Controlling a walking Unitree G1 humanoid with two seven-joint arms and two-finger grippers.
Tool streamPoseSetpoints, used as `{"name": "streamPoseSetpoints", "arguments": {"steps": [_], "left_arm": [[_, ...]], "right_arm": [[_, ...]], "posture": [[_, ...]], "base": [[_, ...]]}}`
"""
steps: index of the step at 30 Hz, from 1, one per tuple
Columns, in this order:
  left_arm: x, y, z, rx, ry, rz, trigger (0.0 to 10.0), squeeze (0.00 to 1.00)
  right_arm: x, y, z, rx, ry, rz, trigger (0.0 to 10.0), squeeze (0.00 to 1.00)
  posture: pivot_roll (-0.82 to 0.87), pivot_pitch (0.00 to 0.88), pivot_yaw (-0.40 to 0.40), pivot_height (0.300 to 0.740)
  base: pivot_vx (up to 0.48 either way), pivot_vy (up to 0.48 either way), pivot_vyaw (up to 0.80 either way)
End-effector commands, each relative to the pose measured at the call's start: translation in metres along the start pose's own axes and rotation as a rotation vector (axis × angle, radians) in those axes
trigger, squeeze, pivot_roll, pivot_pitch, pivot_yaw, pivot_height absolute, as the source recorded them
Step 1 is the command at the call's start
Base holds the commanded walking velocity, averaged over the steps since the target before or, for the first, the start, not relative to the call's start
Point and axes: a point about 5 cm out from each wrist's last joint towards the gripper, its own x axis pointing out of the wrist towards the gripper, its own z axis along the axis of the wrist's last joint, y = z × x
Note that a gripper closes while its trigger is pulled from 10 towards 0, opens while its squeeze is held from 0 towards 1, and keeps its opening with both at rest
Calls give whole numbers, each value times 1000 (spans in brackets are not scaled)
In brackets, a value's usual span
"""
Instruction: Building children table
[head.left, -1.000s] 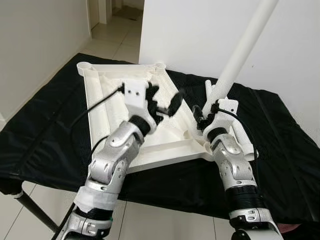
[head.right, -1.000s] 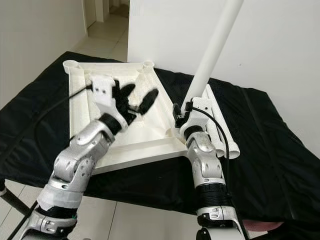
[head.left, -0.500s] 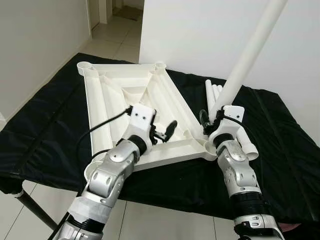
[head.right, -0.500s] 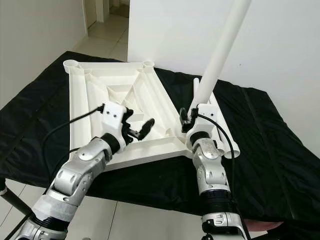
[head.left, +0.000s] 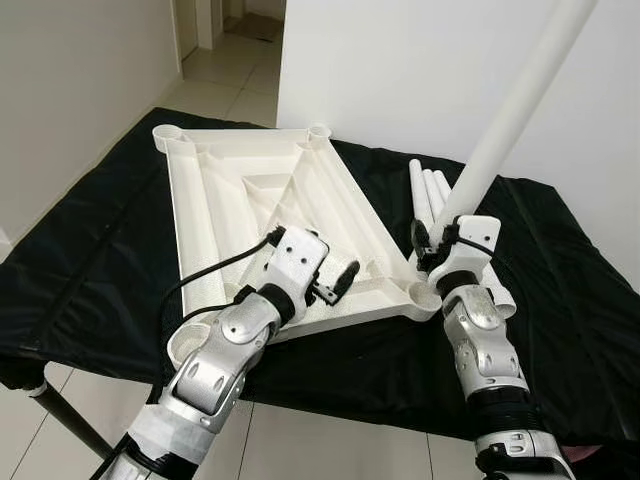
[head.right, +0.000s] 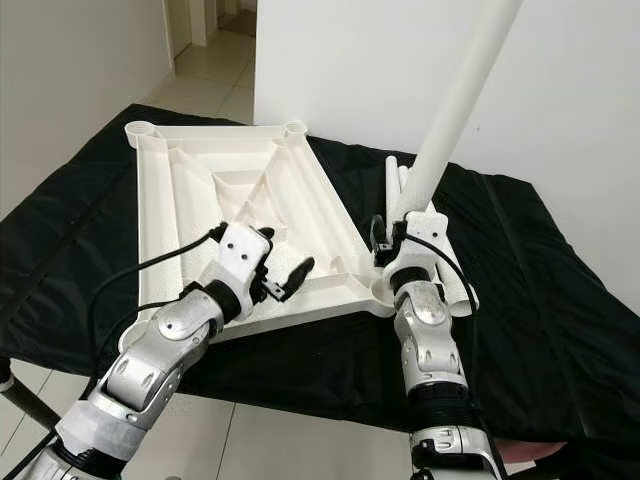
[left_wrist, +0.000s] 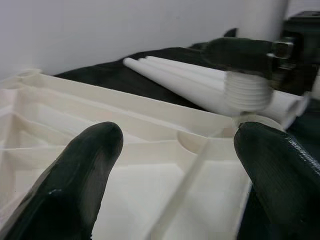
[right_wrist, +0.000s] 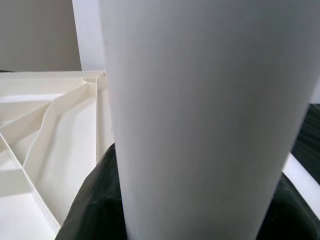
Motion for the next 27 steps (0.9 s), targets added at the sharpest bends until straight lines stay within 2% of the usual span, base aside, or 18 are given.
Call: {"name": "streamPoseSetpoints", "arguments": {"steps": [1, 16, 27], "left_arm": [[0, -6, -2, 1, 10, -24, 10000, 0], [-4, -9, -3, 3, 4, -59, 10000, 0], [-4, -14, 2, -13, -4, -90, 10000, 0]], "right_arm": [[-3, -7, -3, -25, 0, -25, 10000, 0], [-10, -13, -23, -70, 43, -3, 10000, 0], [-14, -8, -43, -75, 102, 58, 10000, 0]], "posture": [[25, 0, -103, 740], [27, 0, -103, 740], [36, 0, -108, 740]], "base": [[0, 0, 0], [0, 0, 0], [0, 0, 0]]}}
